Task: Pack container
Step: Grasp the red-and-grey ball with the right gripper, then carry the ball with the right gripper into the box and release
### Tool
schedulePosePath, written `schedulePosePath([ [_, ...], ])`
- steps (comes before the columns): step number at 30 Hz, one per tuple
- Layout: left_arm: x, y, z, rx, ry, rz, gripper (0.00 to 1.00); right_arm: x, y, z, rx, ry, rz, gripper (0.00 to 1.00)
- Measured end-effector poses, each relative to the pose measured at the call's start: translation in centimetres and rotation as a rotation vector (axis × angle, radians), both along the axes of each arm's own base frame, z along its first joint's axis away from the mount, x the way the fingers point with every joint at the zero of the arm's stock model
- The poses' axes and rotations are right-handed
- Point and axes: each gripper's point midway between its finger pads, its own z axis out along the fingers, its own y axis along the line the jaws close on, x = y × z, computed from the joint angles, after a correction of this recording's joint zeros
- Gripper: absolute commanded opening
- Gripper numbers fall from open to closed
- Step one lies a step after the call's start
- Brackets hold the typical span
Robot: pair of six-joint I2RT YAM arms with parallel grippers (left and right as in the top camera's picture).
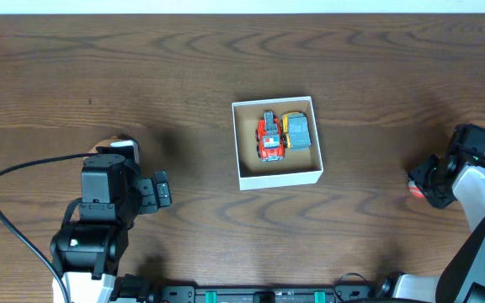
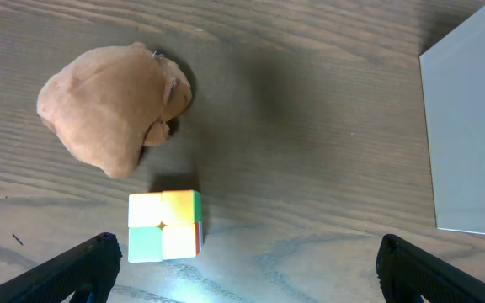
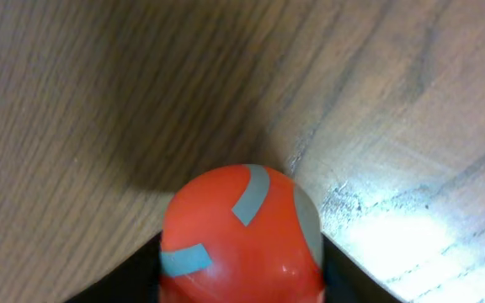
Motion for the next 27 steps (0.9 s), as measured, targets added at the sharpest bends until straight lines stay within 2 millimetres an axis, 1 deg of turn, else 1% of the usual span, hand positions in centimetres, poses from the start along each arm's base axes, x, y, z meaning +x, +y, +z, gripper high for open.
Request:
schedulePosePath([
  [9, 0.0, 0.0, 0.0, 0.0, 0.0, 0.0, 0.98, 0.1, 0.2, 0.0, 0.011, -0.003, 0.018, 0.18],
  [11, 0.0, 0.0, 0.0, 0.0, 0.0, 0.0, 0.98, 0.2, 0.5, 0.1, 0.023, -0.004, 0.036, 0.17],
  [12, 0.0, 0.0, 0.0, 0.0, 0.0, 0.0, 0.98, 0.3, 0.8, 0.2, 0.036, -0.005, 0.046, 0.16],
  [13, 0.0, 0.0, 0.0, 0.0, 0.0, 0.0, 0.98, 0.4, 1.3, 0.3, 0.05, -0.006, 0.063, 0.1],
  [16, 0.0, 0.0, 0.0, 0.0, 0.0, 0.0, 0.98, 1.2, 3.5, 1.2, 0.072, -0.012, 0.153, 0.09],
  [18, 0.0, 0.0, 0.0, 0.0, 0.0, 0.0, 0.98, 2.8, 5.2, 3.0, 0.064, -0.052, 0.243, 0.09],
  [21, 0.0, 0.0, 0.0, 0.0, 0.0, 0.0, 0.98, 6.1, 8.4, 7.3, 0.023, -0.168, 0.401, 0.08],
  [23, 0.0, 0.0, 0.0, 0.0, 0.0, 0.0, 0.98, 8.0, 11.3, 10.7, -0.008, -0.258, 0.525, 0.05],
  [24, 0.0, 0.0, 0.0, 0.0, 0.001, 0.0, 0.98, 8.9, 13.3, 12.7, -0.028, -0.311, 0.603, 0.05],
  [25, 0.0, 0.0, 0.0, 0.0, 0.001, 0.0, 0.98, 9.5, 14.9, 14.0, -0.033, -0.35, 0.659, 0.04],
  [26, 0.0, 0.0, 0.0, 0.0, 0.0, 0.0, 0.98, 10.0, 17.4, 15.7, -0.042, -0.4, 0.746, 0.04],
  [27, 0.0, 0.0, 0.0, 0.0, 0.0, 0.0, 0.98, 10.2, 19.3, 16.9, -0.044, -0.438, 0.809, 0.03],
])
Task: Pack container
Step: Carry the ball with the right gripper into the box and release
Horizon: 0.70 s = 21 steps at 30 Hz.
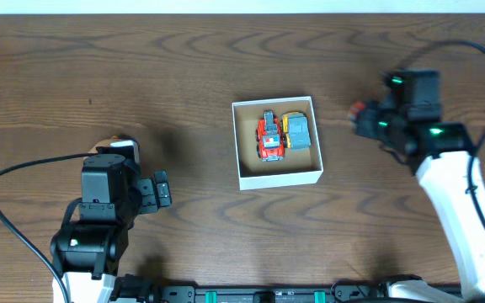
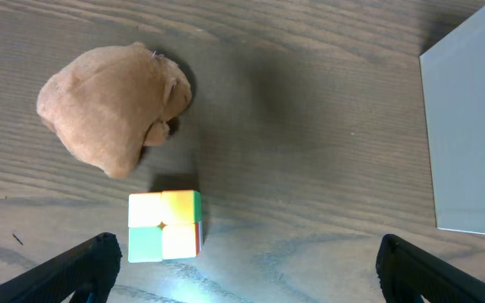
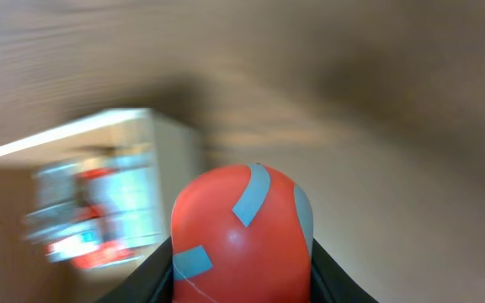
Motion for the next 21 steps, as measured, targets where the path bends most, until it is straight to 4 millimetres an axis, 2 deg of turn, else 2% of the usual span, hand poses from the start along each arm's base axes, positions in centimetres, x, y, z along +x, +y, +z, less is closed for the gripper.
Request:
schedulePosePath([
  [3, 0.0, 0.0, 0.0, 0.0, 0.0, 0.001, 0.98, 0.0, 6.1, 2.5, -0.007, -0.105, 0.196, 0.02],
  [6, 0.0, 0.0, 0.0, -0.002, 0.0, 0.004, 0.98, -1.2, 11.2, 2.8, -0.019, -0.149, 0.344, 0.01],
  [8, 0.0, 0.0, 0.0, -0.005, 0.0, 0.007, 0.98, -1.5, 13.4, 2.5, -0.029, -0.166, 0.401, 0.02],
  [11, 0.0, 0.0, 0.0, -0.009, 0.0, 0.012, 0.98, -1.5, 15.9, 1.2, -0.051, -0.174, 0.466, 0.01],
  [15, 0.0, 0.0, 0.0, -0.013, 0.0, 0.017, 0.98, -1.0, 18.6, -1.6, -0.077, -0.161, 0.528, 0.01],
  [21, 0.0, 0.0, 0.0, -0.014, 0.0, 0.018, 0.98, 0.2, 19.9, -4.4, -0.1, -0.145, 0.545, 0.02],
])
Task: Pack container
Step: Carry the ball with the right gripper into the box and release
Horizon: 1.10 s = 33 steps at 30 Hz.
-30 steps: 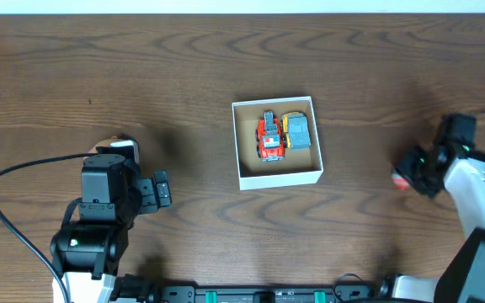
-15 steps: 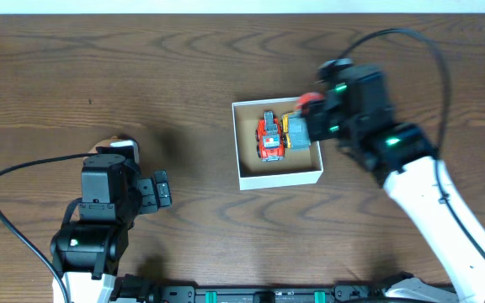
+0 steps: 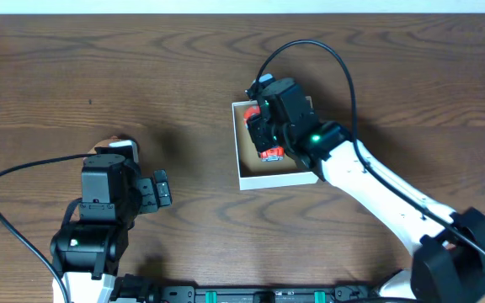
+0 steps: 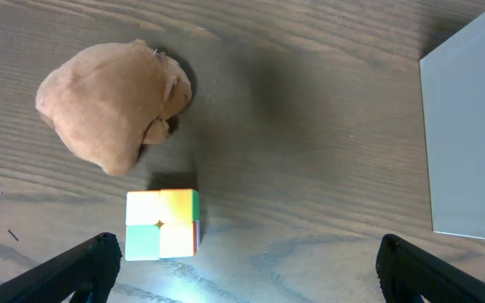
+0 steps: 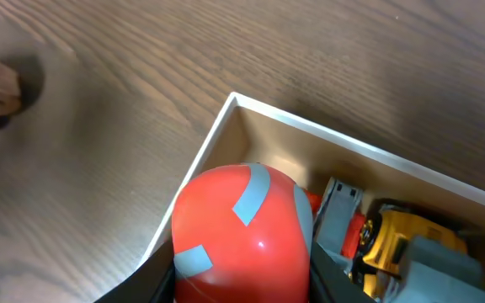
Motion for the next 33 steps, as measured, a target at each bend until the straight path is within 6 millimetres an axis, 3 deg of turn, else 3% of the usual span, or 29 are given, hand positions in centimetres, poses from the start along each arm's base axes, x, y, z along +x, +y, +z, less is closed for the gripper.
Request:
schedulePosePath([
  [7, 0.0, 0.0, 0.0, 0.0, 0.0, 0.0, 0.98, 0.3, 0.2, -3.5, -0.05, 0.05, 0.009, 0.03],
  [9, 0.0, 0.0, 0.0, 0.0, 0.0, 0.0, 0.98, 0.4, 0.2, -4.4, -0.063, 0.063, 0.012, 0.08],
  [13, 0.0, 0.0, 0.0, 0.0, 0.0, 0.0, 0.98, 0.6, 0.4, -5.7, -0.074, 0.075, 0.015, 0.34],
  [14, 0.0, 0.0, 0.0, 0.0, 0.0, 0.0, 0.98, 0.7, 0.4, -5.8, -0.074, 0.074, 0.015, 0.56],
  [15, 0.0, 0.0, 0.0, 0.0, 0.0, 0.0, 0.98, 0.7, 0.4, -5.8, -0.073, 0.074, 0.015, 0.65],
  [23, 0.0, 0.0, 0.0, 0.0, 0.0, 0.0, 0.98, 0.9, 0.6, -5.7, -0.072, 0.064, 0.02, 0.68],
  [28, 0.0, 0.0, 0.0, 0.0, 0.0, 0.0, 0.98, 1.5, 1.0, -4.6, -0.06, 0.046, 0.02, 0.64],
  [33, 0.0, 0.0, 0.0, 0.0, 0.0, 0.0, 0.98, 2.3, 1.6, -2.8, -0.051, 0.02, 0.028, 0.49],
])
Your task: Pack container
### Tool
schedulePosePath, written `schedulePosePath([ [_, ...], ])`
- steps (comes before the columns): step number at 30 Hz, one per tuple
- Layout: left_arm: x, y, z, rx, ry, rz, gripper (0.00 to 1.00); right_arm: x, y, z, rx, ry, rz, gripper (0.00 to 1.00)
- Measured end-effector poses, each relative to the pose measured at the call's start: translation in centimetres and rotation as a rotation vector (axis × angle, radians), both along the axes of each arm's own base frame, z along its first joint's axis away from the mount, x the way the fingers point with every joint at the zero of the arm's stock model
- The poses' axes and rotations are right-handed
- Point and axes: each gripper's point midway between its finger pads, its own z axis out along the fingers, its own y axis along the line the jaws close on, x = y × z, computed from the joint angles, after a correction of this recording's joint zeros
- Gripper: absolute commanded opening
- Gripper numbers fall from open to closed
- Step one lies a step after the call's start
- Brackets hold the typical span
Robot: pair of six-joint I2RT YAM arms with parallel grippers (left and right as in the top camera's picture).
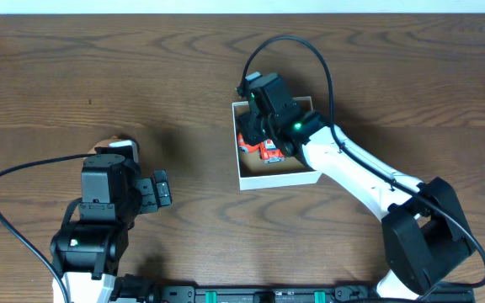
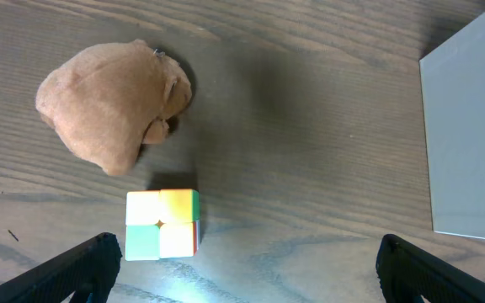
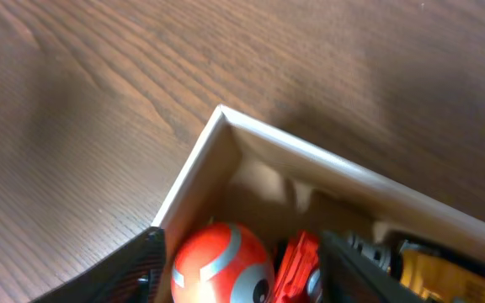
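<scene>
A white box (image 1: 278, 178) sits mid-table, seen again in the right wrist view as the box (image 3: 217, 143). It holds a red truck (image 3: 297, 265), a yellow car (image 3: 432, 278) and, in its left part, a red ball with grey stripes (image 3: 221, 265). My right gripper (image 3: 247, 269) hangs open just above the ball, its fingers wider than it. My left gripper (image 2: 247, 269) is open over bare table, close to a colour cube (image 2: 161, 224) and a brown plush toy (image 2: 112, 105).
The box's outer wall (image 2: 470, 143) shows at the right edge of the left wrist view. The left arm (image 1: 99, 210) stands at the front left, its cable looping out to the left. Dark wooden tabletop surrounds the box.
My right gripper has opened and let the red ball go. The ball now lies in the left part of the box beside the red truck. The left arm has not moved.
My right gripper was shut on the red ball at the table's right edge. It then held the ball right of the box, then over the box's left corner. Now the ball lies inside and the gripper is open. The left gripper stayed open throughout.
</scene>
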Motion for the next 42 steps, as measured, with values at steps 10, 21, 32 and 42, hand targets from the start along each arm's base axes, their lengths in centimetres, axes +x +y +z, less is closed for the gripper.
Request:
schedulePosePath([
  [10, 0.0, 0.0, 0.0, 0.0, 0.001, 0.0, 0.98, 0.2, -1.3, 1.9, -0.046, 0.03, -0.078, 0.44],
  [21, -0.5, 0.1, -0.3, 0.001, 0.023, 0.01, 0.98, 0.9, -19.8, 16.1, 0.083, -0.067, -0.634, 0.91],
  [32, -0.7, 3.4, -2.1, 0.001, 0.111, 0.216, 0.98, -3.3, -31.2, 10.1, 0.014, 0.213, -0.934, 0.93],
  [42, -0.3, 5.0, -8.5, -0.013, 0.389, 0.297, 0.98, -4.4, -31.0, 6.2, 0.0, 0.296, -0.922, 0.93],
])
